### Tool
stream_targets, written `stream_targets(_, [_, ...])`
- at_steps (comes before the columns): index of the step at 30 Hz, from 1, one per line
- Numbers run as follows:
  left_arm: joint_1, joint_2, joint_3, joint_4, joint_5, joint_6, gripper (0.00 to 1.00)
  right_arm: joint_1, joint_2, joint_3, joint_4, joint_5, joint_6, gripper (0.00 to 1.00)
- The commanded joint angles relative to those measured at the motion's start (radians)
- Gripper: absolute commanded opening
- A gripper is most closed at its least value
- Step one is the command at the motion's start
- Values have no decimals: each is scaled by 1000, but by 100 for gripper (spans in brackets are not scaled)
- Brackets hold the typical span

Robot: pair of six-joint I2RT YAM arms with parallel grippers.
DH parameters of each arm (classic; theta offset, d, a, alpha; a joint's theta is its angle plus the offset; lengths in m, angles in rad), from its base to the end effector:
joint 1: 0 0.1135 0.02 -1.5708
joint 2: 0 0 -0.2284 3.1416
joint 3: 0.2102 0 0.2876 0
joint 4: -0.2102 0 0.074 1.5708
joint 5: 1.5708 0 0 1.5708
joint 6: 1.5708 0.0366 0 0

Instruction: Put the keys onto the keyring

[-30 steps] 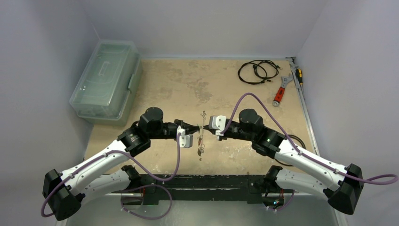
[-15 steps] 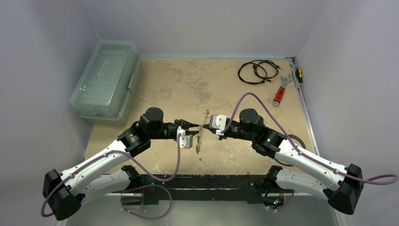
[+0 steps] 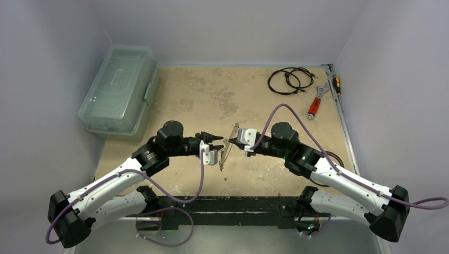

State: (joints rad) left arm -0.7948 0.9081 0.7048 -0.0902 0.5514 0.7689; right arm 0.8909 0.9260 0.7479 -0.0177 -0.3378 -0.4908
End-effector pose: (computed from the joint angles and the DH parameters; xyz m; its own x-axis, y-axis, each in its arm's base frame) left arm 0.1739 -0.2045 0.2651 0.5213 0.3144 -0.7933 0.8302 0.0280 0.5567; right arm 0.1645 0.2227 0.2842 0.3343 -0.2939 -0.8955 -0.8850 0.2289 -0.4055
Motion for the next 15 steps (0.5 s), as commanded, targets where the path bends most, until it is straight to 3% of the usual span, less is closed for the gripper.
stream_targets(1, [-7,-20,-5,49,-22,-18,33,0,-23,31,78,3,6,0])
stream_targets(7, [-6,-25,-10,71,14,-30,33,0,-21,31,78,-2,8,0])
stream_targets(15, [-7,-15,-12,75,36,-46,27,0,-21,31,79,-17,9,0])
